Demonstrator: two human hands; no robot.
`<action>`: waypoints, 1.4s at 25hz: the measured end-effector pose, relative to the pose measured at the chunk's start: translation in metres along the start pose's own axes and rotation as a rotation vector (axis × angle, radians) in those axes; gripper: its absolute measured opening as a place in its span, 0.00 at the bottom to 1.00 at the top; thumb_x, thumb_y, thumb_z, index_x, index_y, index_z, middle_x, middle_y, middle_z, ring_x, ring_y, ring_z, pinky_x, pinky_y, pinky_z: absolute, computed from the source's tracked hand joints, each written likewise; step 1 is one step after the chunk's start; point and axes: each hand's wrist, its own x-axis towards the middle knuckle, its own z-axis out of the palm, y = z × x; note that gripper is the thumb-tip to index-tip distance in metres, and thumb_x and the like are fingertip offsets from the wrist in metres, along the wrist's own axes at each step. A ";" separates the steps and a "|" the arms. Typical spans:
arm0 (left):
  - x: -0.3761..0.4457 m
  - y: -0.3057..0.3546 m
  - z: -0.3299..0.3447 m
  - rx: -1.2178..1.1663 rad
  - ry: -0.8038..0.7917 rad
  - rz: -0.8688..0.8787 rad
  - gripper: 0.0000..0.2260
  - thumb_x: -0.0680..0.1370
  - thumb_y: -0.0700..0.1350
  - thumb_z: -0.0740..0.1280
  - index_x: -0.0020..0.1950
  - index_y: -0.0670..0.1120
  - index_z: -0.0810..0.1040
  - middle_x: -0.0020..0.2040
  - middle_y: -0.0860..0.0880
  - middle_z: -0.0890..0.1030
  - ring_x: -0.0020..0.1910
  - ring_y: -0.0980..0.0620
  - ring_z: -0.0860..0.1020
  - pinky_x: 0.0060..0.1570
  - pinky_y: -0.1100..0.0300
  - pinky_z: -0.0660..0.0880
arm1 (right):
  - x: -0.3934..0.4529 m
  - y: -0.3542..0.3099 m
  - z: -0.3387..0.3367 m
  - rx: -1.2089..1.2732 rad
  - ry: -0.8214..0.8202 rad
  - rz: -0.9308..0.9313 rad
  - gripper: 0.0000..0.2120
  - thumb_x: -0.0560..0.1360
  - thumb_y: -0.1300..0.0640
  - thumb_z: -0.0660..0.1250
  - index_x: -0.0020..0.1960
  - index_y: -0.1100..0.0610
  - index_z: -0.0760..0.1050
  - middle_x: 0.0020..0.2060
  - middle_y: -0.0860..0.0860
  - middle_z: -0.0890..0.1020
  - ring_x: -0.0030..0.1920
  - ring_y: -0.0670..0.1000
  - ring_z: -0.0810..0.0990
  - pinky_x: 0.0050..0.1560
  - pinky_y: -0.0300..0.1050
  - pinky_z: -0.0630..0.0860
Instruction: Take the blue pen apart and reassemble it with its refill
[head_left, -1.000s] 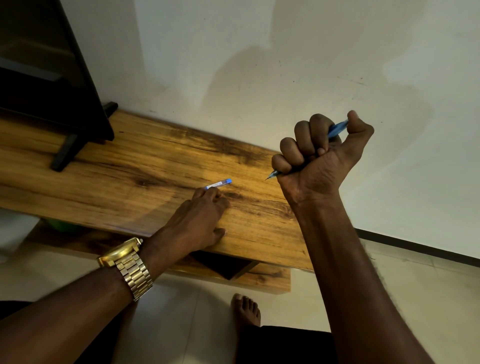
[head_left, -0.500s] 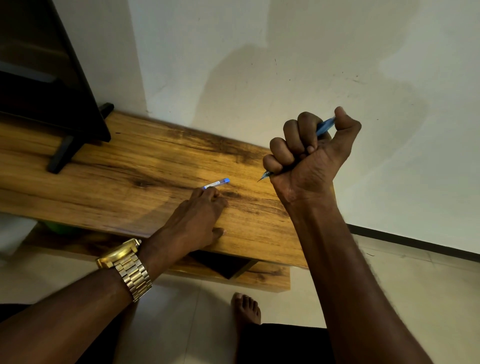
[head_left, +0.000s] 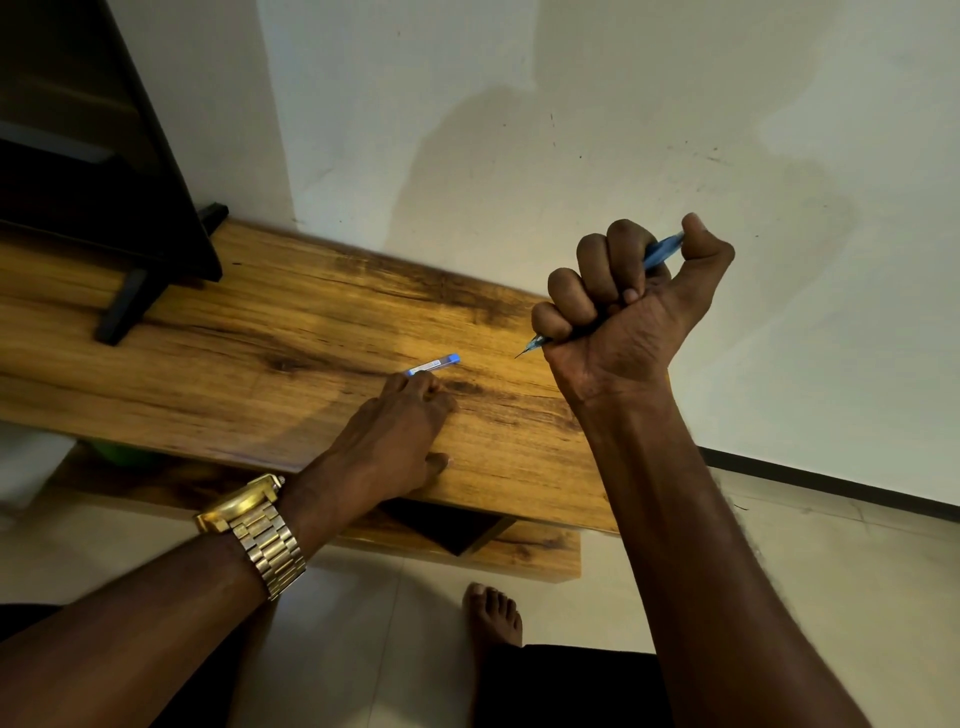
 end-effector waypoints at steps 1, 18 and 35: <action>0.000 0.000 0.000 -0.002 0.001 0.001 0.33 0.80 0.58 0.74 0.82 0.52 0.68 0.83 0.48 0.62 0.82 0.45 0.61 0.74 0.45 0.75 | 0.000 0.000 0.000 0.013 -0.006 -0.001 0.28 0.82 0.37 0.50 0.30 0.52 0.54 0.25 0.47 0.54 0.24 0.46 0.51 0.30 0.36 0.51; 0.001 0.000 0.001 -0.002 -0.008 -0.003 0.34 0.80 0.59 0.74 0.83 0.53 0.67 0.83 0.48 0.61 0.82 0.45 0.61 0.75 0.44 0.74 | 0.000 0.000 -0.001 0.025 -0.024 0.016 0.29 0.85 0.36 0.45 0.31 0.52 0.54 0.26 0.47 0.54 0.24 0.46 0.51 0.30 0.36 0.51; -0.001 -0.001 -0.004 -0.002 -0.035 0.010 0.33 0.81 0.59 0.73 0.83 0.54 0.67 0.84 0.48 0.61 0.83 0.45 0.61 0.75 0.46 0.74 | 0.002 -0.003 -0.007 0.142 0.002 -0.017 0.30 0.85 0.34 0.45 0.31 0.52 0.55 0.25 0.46 0.55 0.24 0.46 0.51 0.30 0.37 0.50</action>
